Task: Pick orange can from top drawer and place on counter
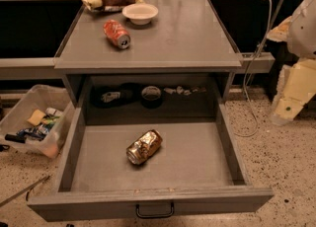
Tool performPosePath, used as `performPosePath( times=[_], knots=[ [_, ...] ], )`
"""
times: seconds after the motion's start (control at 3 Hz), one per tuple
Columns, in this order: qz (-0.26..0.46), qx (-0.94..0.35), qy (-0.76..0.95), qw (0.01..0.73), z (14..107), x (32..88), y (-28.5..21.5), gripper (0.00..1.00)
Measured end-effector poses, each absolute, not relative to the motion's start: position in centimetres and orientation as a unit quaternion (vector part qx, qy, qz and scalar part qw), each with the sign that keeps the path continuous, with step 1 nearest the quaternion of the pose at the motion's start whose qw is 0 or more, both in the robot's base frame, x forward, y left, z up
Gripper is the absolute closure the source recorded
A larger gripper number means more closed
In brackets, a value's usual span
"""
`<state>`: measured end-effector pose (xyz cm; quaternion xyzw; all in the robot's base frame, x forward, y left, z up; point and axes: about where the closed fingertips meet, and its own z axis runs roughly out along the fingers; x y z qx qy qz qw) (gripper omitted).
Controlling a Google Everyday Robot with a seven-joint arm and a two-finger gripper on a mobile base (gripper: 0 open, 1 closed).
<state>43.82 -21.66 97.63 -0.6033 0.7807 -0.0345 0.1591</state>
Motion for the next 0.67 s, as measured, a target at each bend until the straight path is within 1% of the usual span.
performPosePath(
  times=[0.33,0.67],
  knots=[
    [-0.034,-0.603,0.781,0.159,97.6,43.8,-21.7,0.0],
    [-0.024,-0.626,0.76,0.175,96.0,44.7,-20.1,0.0]
  ],
)
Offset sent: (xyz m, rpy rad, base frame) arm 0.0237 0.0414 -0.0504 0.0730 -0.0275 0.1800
